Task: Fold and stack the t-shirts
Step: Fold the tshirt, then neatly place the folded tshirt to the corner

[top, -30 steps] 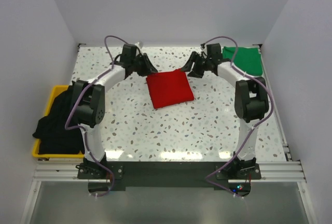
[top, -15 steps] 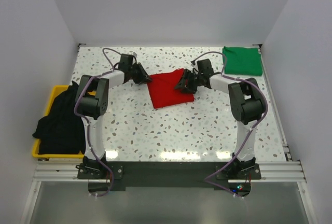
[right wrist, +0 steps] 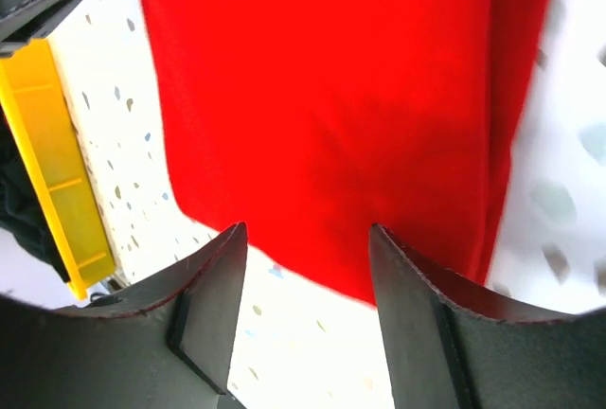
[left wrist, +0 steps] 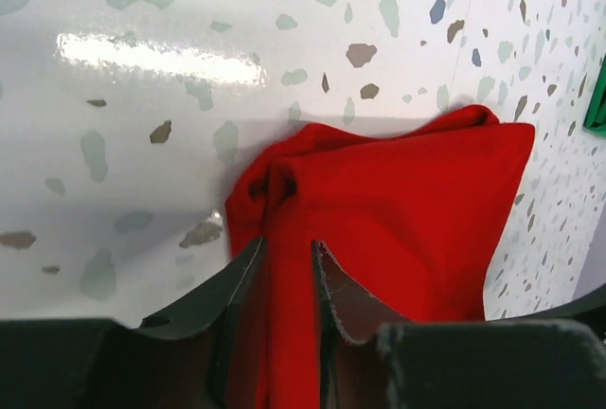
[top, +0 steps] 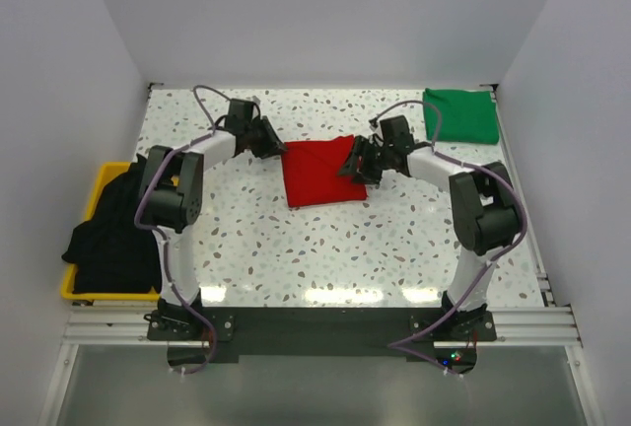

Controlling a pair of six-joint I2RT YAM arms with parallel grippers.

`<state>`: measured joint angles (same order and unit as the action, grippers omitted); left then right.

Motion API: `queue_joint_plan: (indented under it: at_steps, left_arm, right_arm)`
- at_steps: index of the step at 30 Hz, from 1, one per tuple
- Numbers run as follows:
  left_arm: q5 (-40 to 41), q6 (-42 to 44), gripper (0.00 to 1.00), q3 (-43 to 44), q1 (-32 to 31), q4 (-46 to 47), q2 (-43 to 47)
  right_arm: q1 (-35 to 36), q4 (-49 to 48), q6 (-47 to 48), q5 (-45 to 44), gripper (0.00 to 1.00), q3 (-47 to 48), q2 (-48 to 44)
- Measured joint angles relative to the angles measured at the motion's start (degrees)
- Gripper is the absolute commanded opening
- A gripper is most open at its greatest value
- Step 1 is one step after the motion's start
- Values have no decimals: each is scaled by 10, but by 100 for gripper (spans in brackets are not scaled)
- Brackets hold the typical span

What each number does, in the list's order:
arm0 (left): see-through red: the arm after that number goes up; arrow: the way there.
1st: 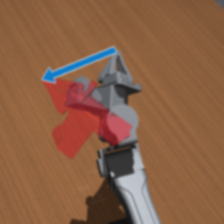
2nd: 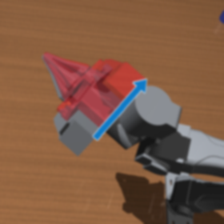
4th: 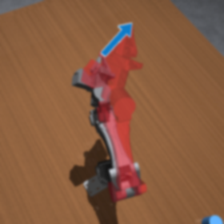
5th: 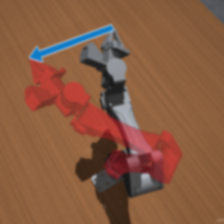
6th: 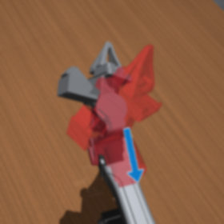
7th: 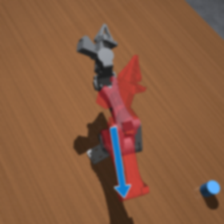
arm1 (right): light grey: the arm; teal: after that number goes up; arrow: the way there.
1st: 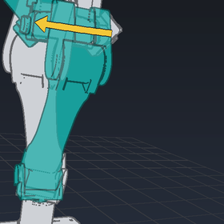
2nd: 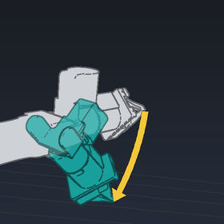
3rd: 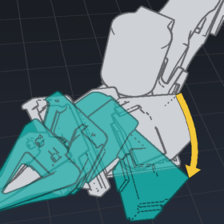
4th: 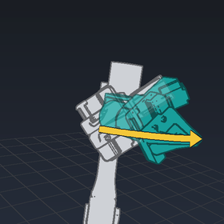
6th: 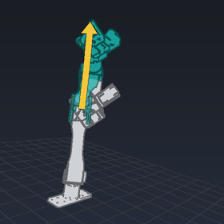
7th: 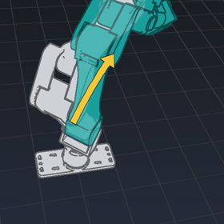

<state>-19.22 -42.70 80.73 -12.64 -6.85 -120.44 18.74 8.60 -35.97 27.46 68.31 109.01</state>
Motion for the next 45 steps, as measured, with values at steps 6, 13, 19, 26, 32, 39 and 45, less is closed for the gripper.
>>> queue_joint_plan:
  at_steps: [6, 13, 19, 26, 32, 39, 45]
  left_arm:
    - [52, 20, 32, -12, -33, -42, 84]
    - [63, 21, 25, -52, -119, -41, 139]
    - [45, 21, 23, -56, -173, -31, 103]
    - [40, 20, 20, -56, -193, -23, 42]
    - [41, 18, 20, -56, -199, -10, 35]
    - [45, 18, 20, -56, -200, -9, 35]
    - [46, 18, 18, -56, -201, -10, 35]
  right_arm:
    - [-1, 56, 12, -51, 60, 25, -58]
    - [-36, 82, 41, -70, 60, 97, -8]
    - [-56, 102, 71, -76, 59, 149, 68]
    - [-49, 113, 86, -90, 59, 172, 110]
    - [-34, 111, 93, -109, 58, 172, 116]
    - [-5, 113, 95, -144, 46, 186, 126]
    - [16, 122, 92, -188, 7, 194, 134]
